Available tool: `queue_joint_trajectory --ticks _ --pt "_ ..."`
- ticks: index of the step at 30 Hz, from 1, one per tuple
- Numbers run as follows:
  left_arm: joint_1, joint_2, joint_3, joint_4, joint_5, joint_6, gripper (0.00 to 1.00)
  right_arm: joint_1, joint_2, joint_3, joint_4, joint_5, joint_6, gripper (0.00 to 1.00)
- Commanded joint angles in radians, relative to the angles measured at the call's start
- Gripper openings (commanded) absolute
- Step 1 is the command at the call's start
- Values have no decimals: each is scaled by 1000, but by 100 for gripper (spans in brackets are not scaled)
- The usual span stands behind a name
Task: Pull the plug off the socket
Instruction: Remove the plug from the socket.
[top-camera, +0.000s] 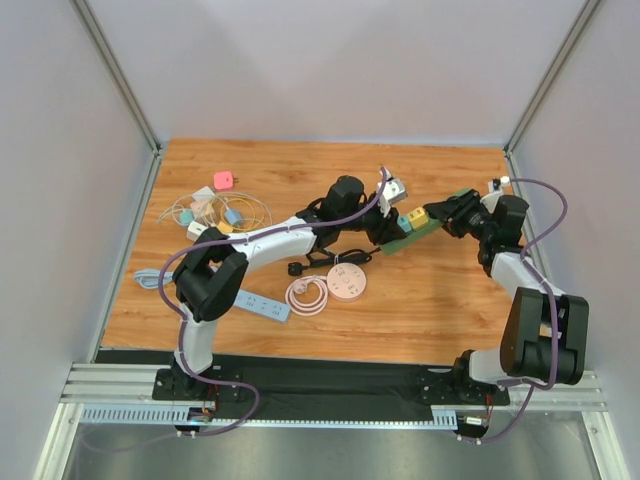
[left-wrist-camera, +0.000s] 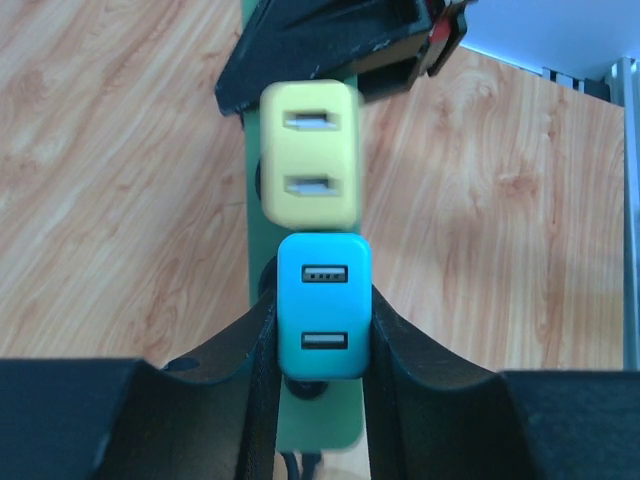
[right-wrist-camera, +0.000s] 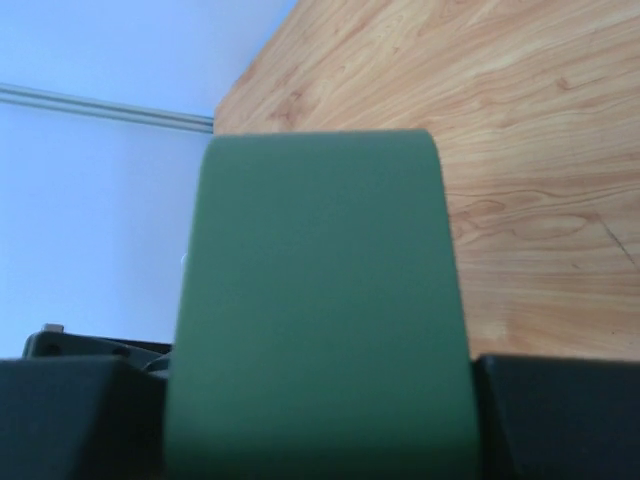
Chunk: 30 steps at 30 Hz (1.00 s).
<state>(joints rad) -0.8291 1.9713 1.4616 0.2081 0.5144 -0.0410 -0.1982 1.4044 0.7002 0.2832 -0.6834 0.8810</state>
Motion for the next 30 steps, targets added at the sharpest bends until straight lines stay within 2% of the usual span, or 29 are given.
queue_joint_trajectory --ticks 1,3,11,18,25,30 --pt "-11 -42 68 175 53 -40 0 -12 -18 -13 51 10 -22 18" --pt "-13 -26 77 166 56 -45 0 -18 -41 -21 65 13 -22 0" --pt "-13 -15 100 136 32 -51 0 -49 -182 -68 56 142 -83 0" --pt "8 -83 54 99 38 23 0 -73 -179 -68 68 90 -63 0" --pt "96 -247 -151 113 32 21 0 -89 -177 -68 80 50 -70 0" --pt "185 -423 -317 47 6 39 0 -102 -191 -68 85 31 -68 0"
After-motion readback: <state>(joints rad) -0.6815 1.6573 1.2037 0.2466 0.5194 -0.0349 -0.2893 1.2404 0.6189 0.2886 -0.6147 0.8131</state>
